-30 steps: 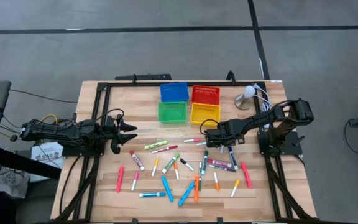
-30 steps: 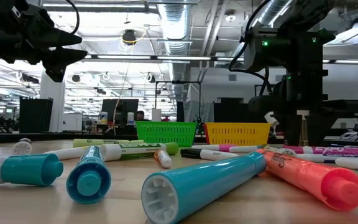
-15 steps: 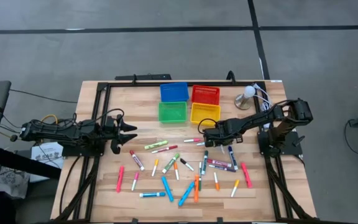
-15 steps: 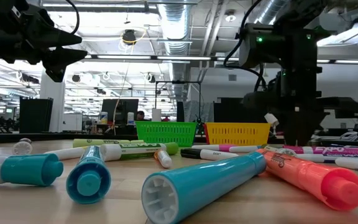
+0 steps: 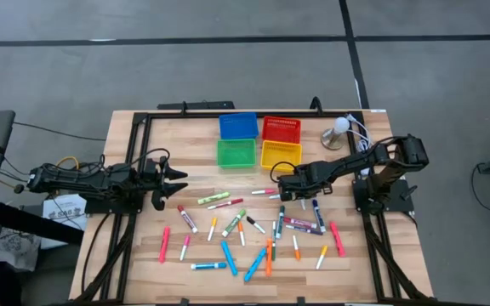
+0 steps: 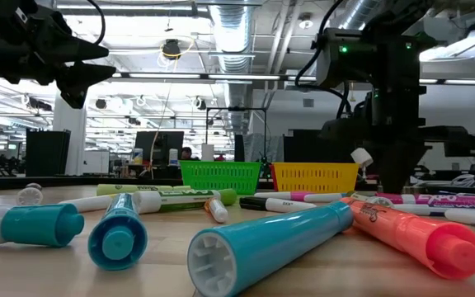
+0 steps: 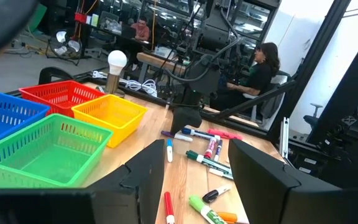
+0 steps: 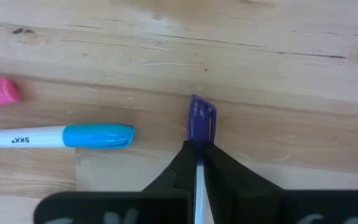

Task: Pick & Place Markers
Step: Put the purple highlighter into the red bin

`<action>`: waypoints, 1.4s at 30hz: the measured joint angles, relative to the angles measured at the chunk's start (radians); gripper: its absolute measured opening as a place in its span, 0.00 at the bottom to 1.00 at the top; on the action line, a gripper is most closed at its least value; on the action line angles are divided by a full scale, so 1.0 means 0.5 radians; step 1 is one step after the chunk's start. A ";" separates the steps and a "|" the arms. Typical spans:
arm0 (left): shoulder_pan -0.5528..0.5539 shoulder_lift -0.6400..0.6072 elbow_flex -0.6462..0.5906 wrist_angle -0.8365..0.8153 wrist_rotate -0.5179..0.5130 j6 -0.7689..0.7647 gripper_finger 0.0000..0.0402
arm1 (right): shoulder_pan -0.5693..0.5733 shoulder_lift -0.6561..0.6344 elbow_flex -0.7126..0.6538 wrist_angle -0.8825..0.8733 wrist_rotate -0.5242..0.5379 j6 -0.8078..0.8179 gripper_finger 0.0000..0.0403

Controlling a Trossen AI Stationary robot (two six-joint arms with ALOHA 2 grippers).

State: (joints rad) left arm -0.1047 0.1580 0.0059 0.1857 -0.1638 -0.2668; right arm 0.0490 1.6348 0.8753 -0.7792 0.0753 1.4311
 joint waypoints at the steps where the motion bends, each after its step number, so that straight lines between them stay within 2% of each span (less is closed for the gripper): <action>1: 0.000 0.000 0.000 0.000 0.000 0.000 0.44 | 0.000 0.000 0.000 0.000 0.000 0.000 0.02; 11: 0.000 0.000 0.000 0.005 0.000 0.001 0.44 | 0.000 -0.001 0.001 0.005 0.002 -0.086 0.04; 21: 0.000 0.000 0.000 0.007 0.000 0.000 0.44 | 0.000 -0.001 0.001 0.011 0.006 -0.158 0.21; 27: 0.000 0.000 0.000 0.010 0.000 0.000 0.44 | 0.025 0.014 0.000 0.010 0.007 -0.207 0.27; 35: 0.000 0.000 0.000 0.013 0.000 0.000 0.44 | 0.032 0.014 -0.080 0.085 0.005 -0.190 0.27; 42: 0.000 0.000 0.000 0.017 0.000 0.000 0.44 | 0.032 0.013 -0.083 0.087 0.007 -0.190 0.22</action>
State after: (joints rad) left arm -0.1047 0.1578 0.0059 0.1942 -0.1638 -0.2667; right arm 0.0650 1.6413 0.8337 -0.7357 0.0788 1.3361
